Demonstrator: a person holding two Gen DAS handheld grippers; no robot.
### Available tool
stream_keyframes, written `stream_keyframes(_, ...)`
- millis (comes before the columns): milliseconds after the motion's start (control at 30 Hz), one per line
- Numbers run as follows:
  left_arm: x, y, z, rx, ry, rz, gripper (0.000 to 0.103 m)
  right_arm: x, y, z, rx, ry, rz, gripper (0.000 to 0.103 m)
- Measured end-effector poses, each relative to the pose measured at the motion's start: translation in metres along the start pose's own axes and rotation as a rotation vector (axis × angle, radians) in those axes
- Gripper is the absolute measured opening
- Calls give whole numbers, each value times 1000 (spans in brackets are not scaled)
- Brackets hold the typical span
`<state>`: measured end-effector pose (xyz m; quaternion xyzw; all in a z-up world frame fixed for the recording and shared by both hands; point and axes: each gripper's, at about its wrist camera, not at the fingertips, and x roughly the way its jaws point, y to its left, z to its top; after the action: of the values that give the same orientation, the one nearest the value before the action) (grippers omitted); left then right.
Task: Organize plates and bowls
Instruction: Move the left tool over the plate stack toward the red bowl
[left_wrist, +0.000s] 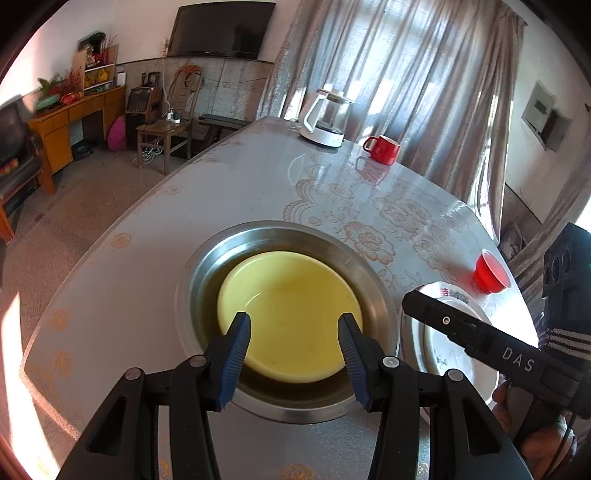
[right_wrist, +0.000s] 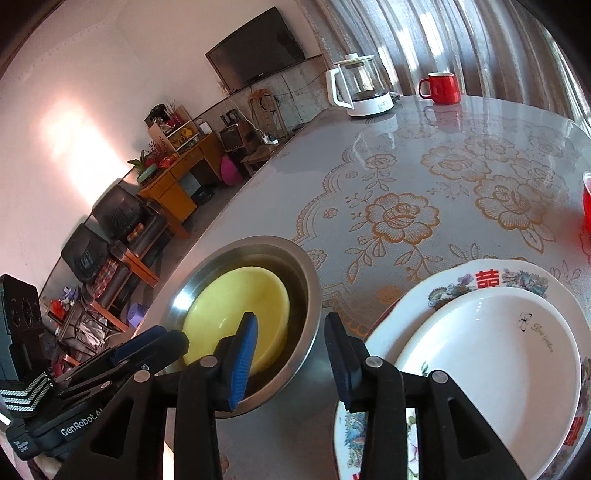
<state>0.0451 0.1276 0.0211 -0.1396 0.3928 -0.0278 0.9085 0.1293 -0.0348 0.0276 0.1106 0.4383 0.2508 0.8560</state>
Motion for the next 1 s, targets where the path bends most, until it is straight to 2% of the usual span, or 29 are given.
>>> stream_keyframes(267,7,-38,9,86,8,-39,51,-32,-39,2,91,-69,-56,37)
stream_keyframes(667,31,-122,16,257,66,-104,52,-95,-122,-10,279,-185,-173,37)
stream_keyframes(900,50,-160,20,310,134,-109,52,-129,-165,-21,370,-253,-210,37)
stream_keyframes(1000,59,-173,23,312,170,-146,52,-139,-179,-25,400,-268,-223,37)
